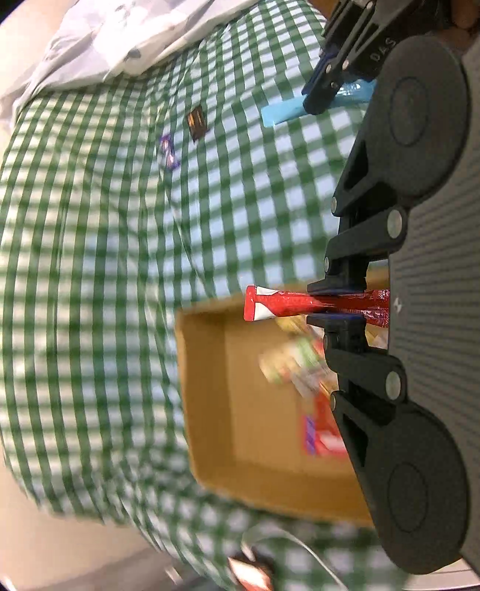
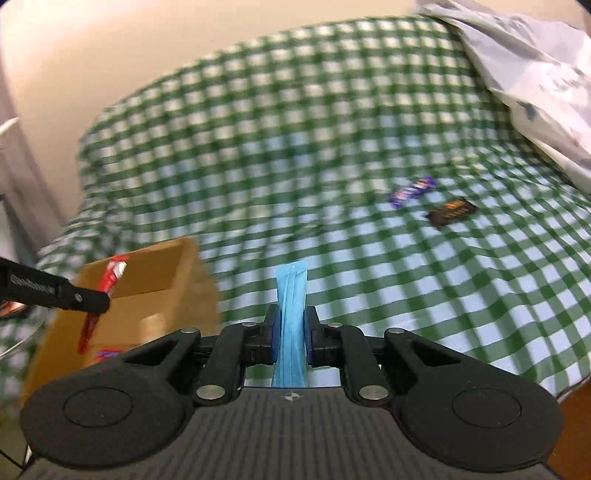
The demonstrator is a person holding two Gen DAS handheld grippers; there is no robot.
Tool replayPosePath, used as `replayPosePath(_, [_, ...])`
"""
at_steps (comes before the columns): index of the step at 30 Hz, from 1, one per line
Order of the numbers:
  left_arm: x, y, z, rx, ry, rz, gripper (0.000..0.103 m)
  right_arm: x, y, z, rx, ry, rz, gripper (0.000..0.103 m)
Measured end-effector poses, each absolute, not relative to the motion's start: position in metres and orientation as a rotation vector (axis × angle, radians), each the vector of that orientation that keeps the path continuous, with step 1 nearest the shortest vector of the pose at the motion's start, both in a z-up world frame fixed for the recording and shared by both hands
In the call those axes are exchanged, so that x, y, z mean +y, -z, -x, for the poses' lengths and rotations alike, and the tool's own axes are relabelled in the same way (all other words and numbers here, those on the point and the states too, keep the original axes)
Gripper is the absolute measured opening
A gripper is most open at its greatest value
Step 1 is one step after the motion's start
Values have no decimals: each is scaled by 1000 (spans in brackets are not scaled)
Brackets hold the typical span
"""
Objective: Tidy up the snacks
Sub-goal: 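Carry the red stick and blue stick over the box with both tools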
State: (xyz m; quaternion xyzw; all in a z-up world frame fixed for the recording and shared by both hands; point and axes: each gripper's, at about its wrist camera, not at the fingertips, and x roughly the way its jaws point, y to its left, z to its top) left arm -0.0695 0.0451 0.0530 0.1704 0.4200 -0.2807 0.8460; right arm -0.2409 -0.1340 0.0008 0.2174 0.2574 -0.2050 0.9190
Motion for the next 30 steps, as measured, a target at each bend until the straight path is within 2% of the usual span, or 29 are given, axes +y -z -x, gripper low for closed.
replayPosePath(11, [171, -70, 122, 861, 462, -269, 10, -15, -29, 252, 589, 184, -307, 14])
replayPosePath(30, [213, -80, 154, 803, 499, -186, 10, 33, -58, 279, 543, 174, -157, 14])
